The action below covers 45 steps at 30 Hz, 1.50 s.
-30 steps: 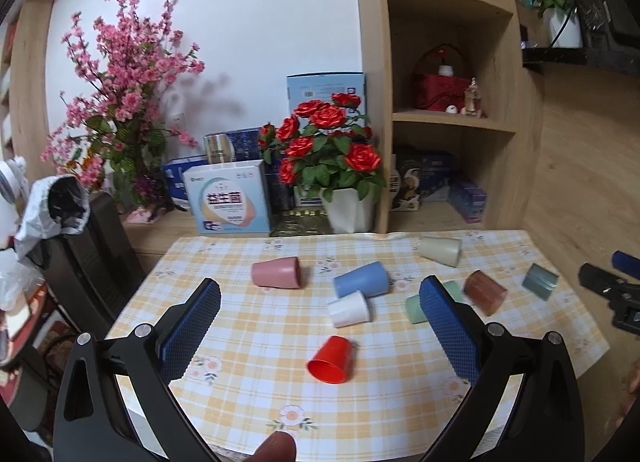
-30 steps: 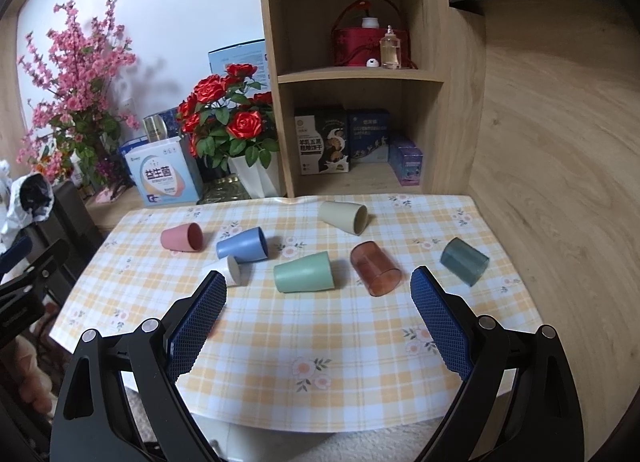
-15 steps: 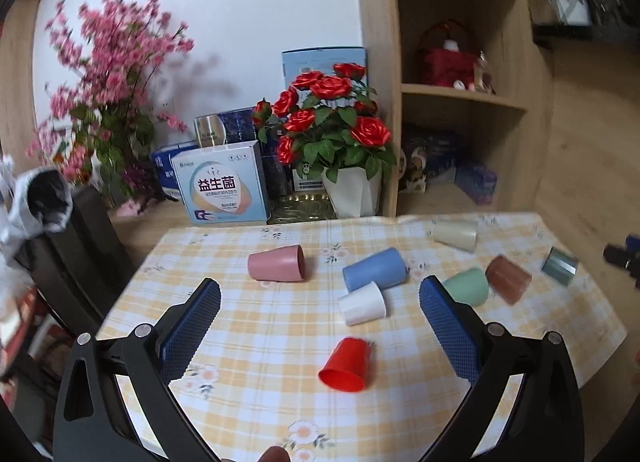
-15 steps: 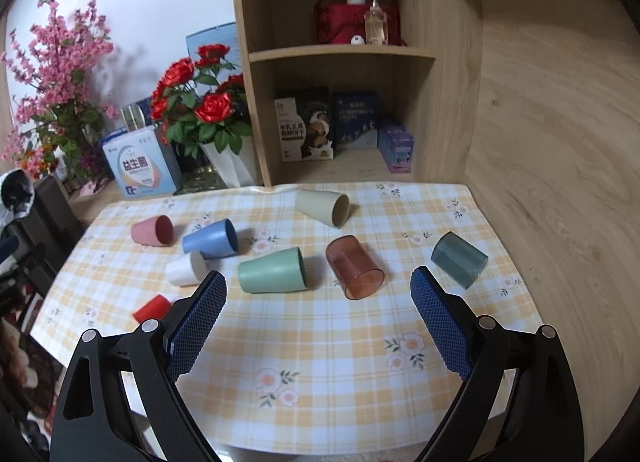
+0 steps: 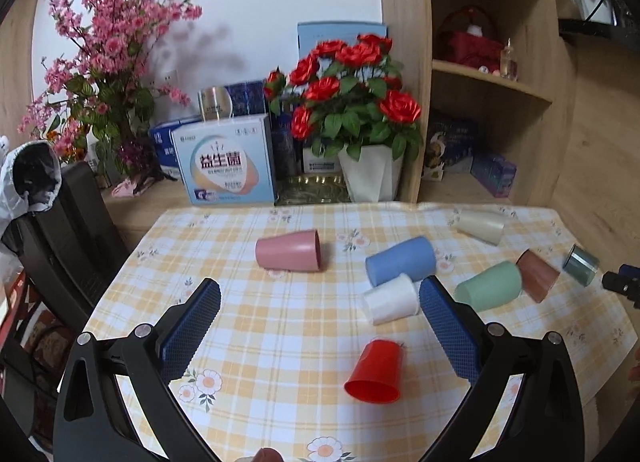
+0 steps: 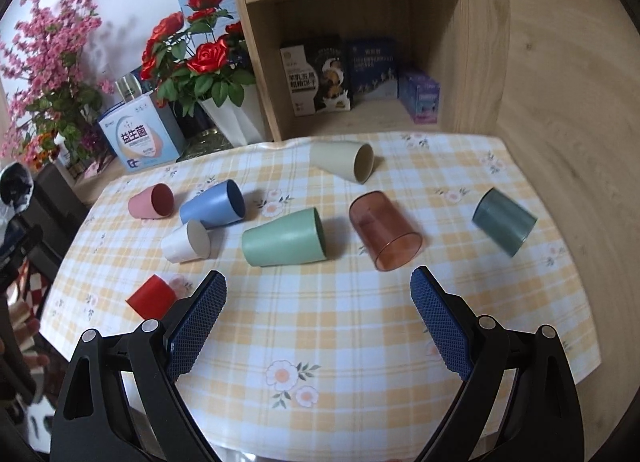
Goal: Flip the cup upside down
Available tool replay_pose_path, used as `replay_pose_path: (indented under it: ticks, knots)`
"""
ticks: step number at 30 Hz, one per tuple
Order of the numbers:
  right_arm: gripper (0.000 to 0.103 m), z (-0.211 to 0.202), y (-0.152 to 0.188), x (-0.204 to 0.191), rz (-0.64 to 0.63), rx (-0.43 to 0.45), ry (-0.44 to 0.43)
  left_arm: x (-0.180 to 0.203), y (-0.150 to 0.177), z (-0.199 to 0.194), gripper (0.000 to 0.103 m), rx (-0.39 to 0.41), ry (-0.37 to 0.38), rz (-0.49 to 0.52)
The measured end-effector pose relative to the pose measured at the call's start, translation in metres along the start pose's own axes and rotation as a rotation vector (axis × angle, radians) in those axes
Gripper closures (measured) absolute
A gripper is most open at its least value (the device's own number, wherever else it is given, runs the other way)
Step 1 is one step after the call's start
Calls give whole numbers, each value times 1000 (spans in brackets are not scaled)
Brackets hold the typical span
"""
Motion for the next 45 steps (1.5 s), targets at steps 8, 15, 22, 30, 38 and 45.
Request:
replay_pose_path:
  ticks: [8,15,22,30,38,45]
  knots:
    - [13,22,5,4,11,-47,11,-21,12,23,6,-61,36,-34]
    - [13,42,9,16,30,-90,28,-38,10,45,6,-103,67,-77]
    - [13,59,13,21,38,-131,41,-40,23,80,6,-186,72,-62]
    - [13,68,15,20,37,-152,44,-5,53,103,15,-300,186,-54]
    - [13,70,19,24,48,-157,53,11,64,108,23,-370,255,-53]
    - [13,66,22,25,46,-155,46,28,83,133,46,-503,345,-82]
Point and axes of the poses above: each gripper's, at about its wrist camera, not at the fingertips, and z roughly the way its jaws point, x to its right, y to its underside, the point moved 6 cm from there along z, roughly the way its jaws point, and after that the axes turned 10 degrees about y, right-handed, at the moved point
